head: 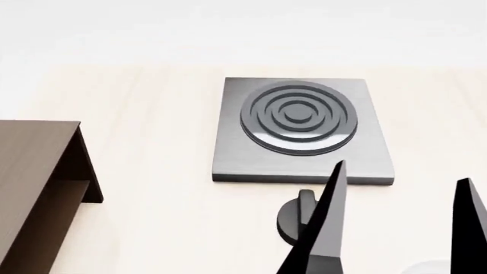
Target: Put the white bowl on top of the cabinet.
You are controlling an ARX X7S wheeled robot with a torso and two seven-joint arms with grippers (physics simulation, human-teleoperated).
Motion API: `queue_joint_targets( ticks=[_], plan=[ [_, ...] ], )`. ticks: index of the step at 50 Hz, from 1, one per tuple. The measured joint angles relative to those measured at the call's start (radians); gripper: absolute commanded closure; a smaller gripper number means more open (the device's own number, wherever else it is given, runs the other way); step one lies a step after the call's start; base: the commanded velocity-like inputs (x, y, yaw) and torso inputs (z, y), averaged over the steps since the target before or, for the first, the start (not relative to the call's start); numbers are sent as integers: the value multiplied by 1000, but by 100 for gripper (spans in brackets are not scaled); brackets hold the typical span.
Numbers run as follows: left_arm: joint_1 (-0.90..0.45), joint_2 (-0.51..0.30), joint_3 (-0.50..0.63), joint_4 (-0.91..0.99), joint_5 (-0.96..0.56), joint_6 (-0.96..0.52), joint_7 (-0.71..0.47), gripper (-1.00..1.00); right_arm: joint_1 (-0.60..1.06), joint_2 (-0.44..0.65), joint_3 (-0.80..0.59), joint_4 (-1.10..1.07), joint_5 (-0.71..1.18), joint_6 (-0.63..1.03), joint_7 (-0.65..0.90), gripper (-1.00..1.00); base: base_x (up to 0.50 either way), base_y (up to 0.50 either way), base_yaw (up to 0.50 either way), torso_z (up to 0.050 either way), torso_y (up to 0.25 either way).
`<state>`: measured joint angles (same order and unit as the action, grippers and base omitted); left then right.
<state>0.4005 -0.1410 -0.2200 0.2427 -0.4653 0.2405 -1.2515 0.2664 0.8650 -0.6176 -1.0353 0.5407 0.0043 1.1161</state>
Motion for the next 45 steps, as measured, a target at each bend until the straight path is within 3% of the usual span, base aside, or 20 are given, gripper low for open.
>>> queue_joint_targets(
  ticks=[16, 35, 45],
  plan=[
    [3, -6, 6, -5, -5, 8, -4, -100, 51, 47, -69, 2, -12, -8, 76, -100, 33, 347, 0, 0, 0],
    [5, -13, 13, -7, -9, 16, -10, -100, 69, 67, -99, 12, -10, -41, 106, -100, 3, 6, 0, 0, 0],
    [4, -16, 17, -9, -11, 20, -12, -100, 79, 74, -110, 13, -9, -39, 117, -100, 279, 0, 0, 0, 0]
  ],
)
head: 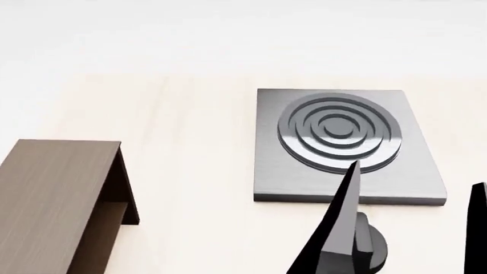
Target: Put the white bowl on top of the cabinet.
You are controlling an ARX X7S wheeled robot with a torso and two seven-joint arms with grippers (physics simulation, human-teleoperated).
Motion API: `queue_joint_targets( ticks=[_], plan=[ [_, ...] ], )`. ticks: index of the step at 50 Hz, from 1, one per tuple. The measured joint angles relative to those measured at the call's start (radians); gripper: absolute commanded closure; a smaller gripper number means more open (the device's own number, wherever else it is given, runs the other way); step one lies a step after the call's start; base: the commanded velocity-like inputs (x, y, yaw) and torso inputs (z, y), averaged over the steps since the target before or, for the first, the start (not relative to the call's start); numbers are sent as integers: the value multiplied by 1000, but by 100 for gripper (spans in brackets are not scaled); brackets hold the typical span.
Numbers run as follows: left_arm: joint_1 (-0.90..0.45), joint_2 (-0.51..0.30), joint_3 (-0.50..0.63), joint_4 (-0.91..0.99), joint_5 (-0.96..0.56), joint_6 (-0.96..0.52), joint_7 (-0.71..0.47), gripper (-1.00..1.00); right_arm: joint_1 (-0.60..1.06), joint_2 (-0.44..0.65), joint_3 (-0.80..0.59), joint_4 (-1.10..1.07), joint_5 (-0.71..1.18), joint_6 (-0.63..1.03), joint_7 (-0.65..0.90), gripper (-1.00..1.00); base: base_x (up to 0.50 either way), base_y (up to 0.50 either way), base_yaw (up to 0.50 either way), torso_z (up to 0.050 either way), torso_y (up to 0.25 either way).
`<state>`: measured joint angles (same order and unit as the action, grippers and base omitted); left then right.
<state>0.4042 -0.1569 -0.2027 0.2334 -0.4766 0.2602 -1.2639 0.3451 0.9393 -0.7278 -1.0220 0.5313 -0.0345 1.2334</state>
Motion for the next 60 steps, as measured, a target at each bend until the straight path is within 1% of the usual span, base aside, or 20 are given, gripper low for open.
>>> queue_joint_targets(
  ticks=[14, 24, 32, 48, 55, 60],
  plan=[
    [0, -4, 5, -5, -3, 5, -2, -100, 2, 10, 4, 6, 21, -8, 33, -100, 0, 0, 0, 0, 0],
    [-2, -7, 9, -10, -6, 7, -3, -100, -17, 44, 52, 0, 51, -32, 126, -100, 0, 0, 0, 0, 0],
    [-1, -9, 12, -11, -8, 9, -5, -100, -37, 61, 71, 3, 52, -60, 161, -100, 0, 0, 0, 0, 0],
    [2, -12, 15, -10, -11, 12, -9, -100, -65, 81, 93, 5, 40, -90, 208, -100, 0, 462, 0, 0, 1],
    [2, -16, 16, -10, -12, 13, -11, -100, -80, 88, 114, 8, 48, -98, 247, -100, 0, 0, 0, 0, 0],
    [2, -16, 17, -10, -13, 14, -12, -100, -111, 95, 159, 6, 59, -97, 289, -100, 0, 0, 0, 0, 0]
  ],
)
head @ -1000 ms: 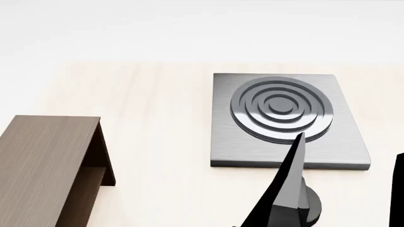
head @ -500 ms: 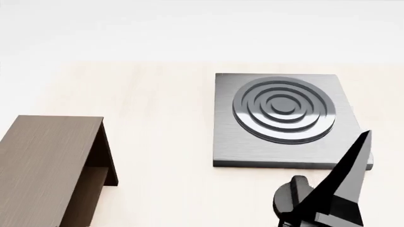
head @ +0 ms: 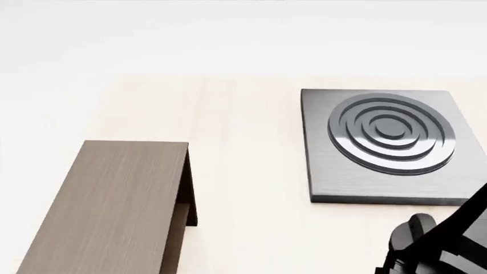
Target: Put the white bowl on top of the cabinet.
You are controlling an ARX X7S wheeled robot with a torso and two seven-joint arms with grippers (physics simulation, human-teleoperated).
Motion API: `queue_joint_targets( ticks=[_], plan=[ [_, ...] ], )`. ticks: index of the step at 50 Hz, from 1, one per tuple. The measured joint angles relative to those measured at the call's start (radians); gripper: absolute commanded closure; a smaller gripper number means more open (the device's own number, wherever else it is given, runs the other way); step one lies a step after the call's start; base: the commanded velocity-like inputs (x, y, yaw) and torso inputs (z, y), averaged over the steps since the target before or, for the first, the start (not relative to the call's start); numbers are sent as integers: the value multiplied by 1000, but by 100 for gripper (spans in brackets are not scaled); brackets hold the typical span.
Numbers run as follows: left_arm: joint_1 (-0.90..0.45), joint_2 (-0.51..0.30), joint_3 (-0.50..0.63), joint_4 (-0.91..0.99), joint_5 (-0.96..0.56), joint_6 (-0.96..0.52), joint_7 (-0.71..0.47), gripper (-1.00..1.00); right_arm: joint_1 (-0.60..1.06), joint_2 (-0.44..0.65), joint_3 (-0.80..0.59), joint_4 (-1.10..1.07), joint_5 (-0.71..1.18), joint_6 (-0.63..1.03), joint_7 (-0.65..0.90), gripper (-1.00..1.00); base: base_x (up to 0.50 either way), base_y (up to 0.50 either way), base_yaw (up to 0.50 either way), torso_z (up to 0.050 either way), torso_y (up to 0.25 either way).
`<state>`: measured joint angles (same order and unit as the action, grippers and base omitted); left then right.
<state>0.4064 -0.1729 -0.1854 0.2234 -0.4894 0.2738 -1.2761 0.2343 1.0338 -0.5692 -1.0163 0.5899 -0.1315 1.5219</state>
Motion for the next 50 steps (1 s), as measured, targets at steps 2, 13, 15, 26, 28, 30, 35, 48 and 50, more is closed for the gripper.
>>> queue_joint_targets(
  ticks=[2, 13, 15, 26, 28, 30, 35, 48, 50],
  plan=[
    [0, 0, 1, 0, 0, 0, -1, -100, -17, 0, 26, -3, 8, 7, 12, -100, 0, 0, 0, 0, 0],
    [-1, -2, 3, -3, -3, 2, -2, -100, -117, -8, 159, -12, 40, 14, 39, -100, 0, 0, 0, 0, 0],
    [-1, -2, 4, -4, -4, 2, -2, -100, -139, -12, 177, -9, 38, 3, 37, -100, 0, 0, 0, 0, 0],
    [-3, -4, 6, -10, -8, 6, -1, -100, -245, -27, 269, 6, 34, -61, 34, -100, 0, 0, 0, 0, 0],
    [-3, -4, 6, -11, -9, 7, -1, -100, -265, -32, 287, 9, 34, -75, 34, -100, 0, 0, 0, 0, 0],
    [-3, -5, 6, -13, -10, 8, 0, -100, -285, -37, 305, 12, 34, -90, 34, -100, 0, -41, 0, 0, 0],
    [-3, -7, 6, -16, -13, 10, 1, -100, -326, -51, 342, 19, 35, -121, 30, -100, 0, -391, 0, 0, 0],
    [-3, -6, 9, -18, -17, 14, 0, -100, -401, -87, 455, 21, 72, -116, 47, -100, 0, -115, 0, 0, 0],
    [-3, -7, 9, -18, -18, 15, 0, -100, -408, -98, 475, 21, 90, -103, 49, -100, 0, 0, 0, 0, 0]
  ],
)
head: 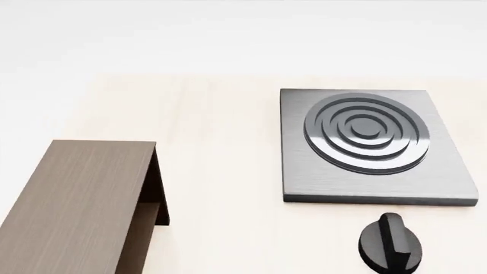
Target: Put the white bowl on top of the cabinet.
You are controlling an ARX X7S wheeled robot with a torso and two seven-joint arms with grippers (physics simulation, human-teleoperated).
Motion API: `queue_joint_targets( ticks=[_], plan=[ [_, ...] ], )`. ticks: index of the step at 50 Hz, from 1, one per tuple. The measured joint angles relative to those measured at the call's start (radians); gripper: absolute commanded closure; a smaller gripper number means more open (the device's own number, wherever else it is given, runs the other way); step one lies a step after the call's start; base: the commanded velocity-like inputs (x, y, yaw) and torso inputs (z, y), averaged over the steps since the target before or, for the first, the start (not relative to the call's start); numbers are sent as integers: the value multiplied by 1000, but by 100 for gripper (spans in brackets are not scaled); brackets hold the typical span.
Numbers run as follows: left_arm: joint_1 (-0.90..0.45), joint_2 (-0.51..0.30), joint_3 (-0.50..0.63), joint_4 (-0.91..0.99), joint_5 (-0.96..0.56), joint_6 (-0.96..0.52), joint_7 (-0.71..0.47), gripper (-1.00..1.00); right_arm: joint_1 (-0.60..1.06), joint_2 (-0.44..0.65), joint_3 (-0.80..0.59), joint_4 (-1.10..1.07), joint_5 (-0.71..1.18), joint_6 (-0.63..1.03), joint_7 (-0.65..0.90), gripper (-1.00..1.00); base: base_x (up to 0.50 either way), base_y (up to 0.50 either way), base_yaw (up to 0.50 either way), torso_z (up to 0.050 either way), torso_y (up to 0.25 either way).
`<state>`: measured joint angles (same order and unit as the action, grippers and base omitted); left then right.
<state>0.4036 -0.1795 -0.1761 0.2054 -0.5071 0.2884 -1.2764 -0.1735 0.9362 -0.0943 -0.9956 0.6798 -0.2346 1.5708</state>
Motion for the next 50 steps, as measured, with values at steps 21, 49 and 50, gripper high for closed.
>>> queue_joint_targets(
  ticks=[21, 49, 50],
  plan=[
    [3, -4, 3, 0, -4, 4, -2, -100, -5, -325, 456, -40, 303, 444, 0, -100, 0, 0, 0, 0, 0],
    [2, -7, 6, -7, -10, 11, -4, -100, 309, -677, 980, -48, 647, 1275, 0, -100, 0, 0, 0, 0, 0],
    [2, -7, 7, -7, -10, 11, -4, -100, 322, -686, 994, -48, 658, 1301, 0, -100, 0, 0, 0, 0, 0]
  ],
)
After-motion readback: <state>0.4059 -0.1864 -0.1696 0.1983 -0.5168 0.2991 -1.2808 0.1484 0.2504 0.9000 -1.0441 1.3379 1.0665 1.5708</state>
